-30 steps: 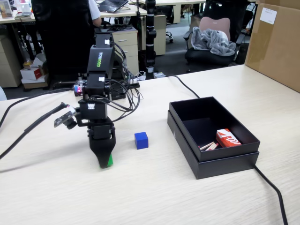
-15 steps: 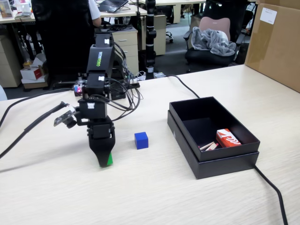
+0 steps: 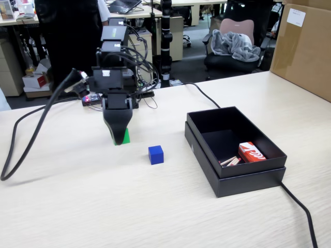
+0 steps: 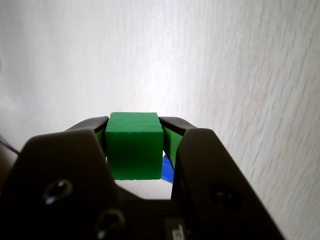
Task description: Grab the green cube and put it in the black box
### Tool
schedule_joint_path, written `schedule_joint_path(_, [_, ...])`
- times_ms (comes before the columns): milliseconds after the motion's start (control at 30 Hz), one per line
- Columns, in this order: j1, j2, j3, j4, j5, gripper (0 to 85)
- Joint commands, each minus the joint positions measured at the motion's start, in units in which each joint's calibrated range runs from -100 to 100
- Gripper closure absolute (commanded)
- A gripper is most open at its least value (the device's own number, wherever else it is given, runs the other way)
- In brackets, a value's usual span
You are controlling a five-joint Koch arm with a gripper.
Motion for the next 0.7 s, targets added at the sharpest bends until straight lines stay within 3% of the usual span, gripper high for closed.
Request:
schedule_joint_path(0, [1.12, -10.01, 0.39, 0.59, 0.63, 84.6])
schedule_joint_path(667, [11.18, -21.14, -6.22, 0.76, 4.40, 84.6])
